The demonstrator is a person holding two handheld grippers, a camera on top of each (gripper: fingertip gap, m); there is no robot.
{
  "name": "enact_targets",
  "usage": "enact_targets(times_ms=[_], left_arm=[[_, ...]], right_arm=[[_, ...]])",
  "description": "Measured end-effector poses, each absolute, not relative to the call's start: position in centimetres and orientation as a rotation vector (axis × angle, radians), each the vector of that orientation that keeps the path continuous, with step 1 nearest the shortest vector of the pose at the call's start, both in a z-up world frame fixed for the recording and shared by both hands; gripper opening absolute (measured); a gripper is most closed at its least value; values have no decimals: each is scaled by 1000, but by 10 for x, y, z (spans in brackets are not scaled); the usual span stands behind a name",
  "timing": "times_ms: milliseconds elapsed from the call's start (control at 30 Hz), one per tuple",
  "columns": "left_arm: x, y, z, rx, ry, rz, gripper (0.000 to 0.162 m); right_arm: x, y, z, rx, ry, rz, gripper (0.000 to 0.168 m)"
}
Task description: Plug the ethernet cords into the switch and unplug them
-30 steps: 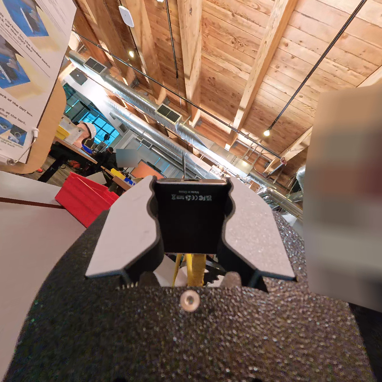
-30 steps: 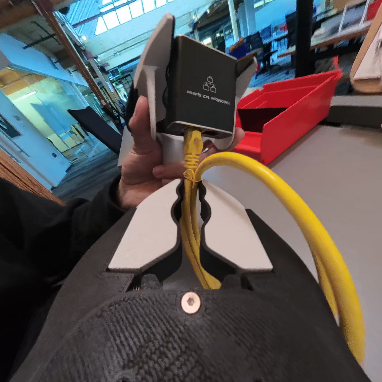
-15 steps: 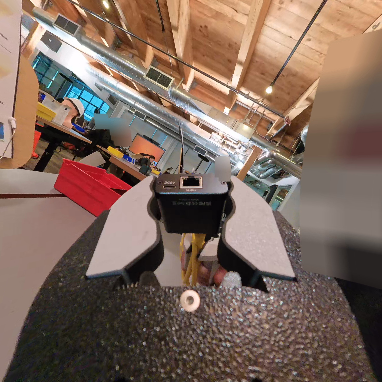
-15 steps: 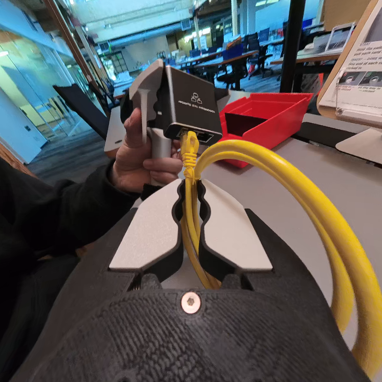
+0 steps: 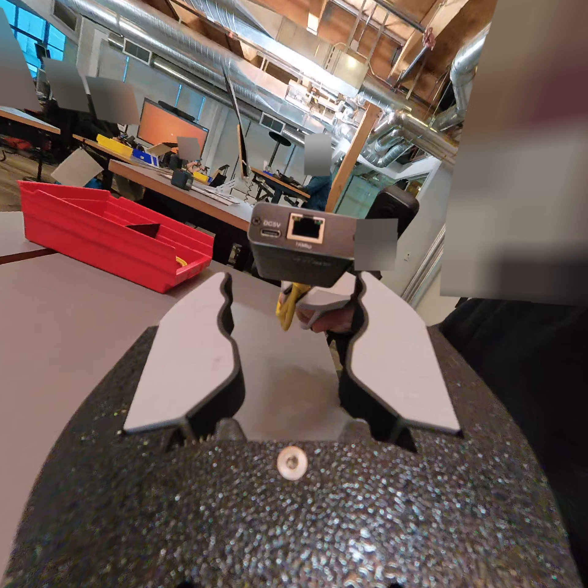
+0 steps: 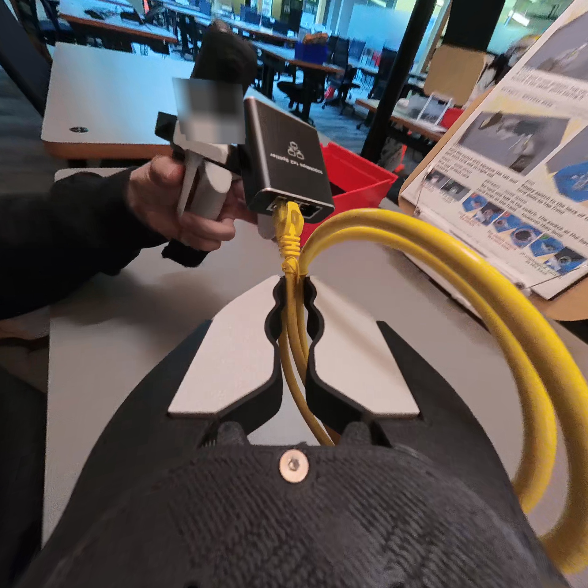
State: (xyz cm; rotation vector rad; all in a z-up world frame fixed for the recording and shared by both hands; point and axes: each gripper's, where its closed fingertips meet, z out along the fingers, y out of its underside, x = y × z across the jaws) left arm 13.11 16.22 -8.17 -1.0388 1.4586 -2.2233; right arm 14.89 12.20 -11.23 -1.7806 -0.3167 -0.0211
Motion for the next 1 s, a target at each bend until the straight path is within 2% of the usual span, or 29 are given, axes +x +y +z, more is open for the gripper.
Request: enact_targets(times_ms=[133,367,400,533,633,900,1000], left_arm=[[129,157,-85,-1086,1499,-2229,83],[130,142,-110,-1384,1606,-2380,87],[131,140,-115,-1432,1609,-2390,81],[142,136,-128,-1555,1510,-2510,31],[148,137,-141,-1593,1474,-2537,28],[158,132,-159,-1707,1376,-2696,31],[157,123,-164,-1675,1482,-2608,53]], right_arm=[[163,116,-108,-1760,-408,-249,11],[170,110,-122,-1804,-684,-633,12],[170,111,-126,-1819,-720,-676,12],[169,111,-138,-1845,-875,-834,12],[174,113,-143,-1876,-886,-893,12],[191,117,-149,-1863,-920,-1114,11],[199,117,-147,-1867,-882,-1158,12]])
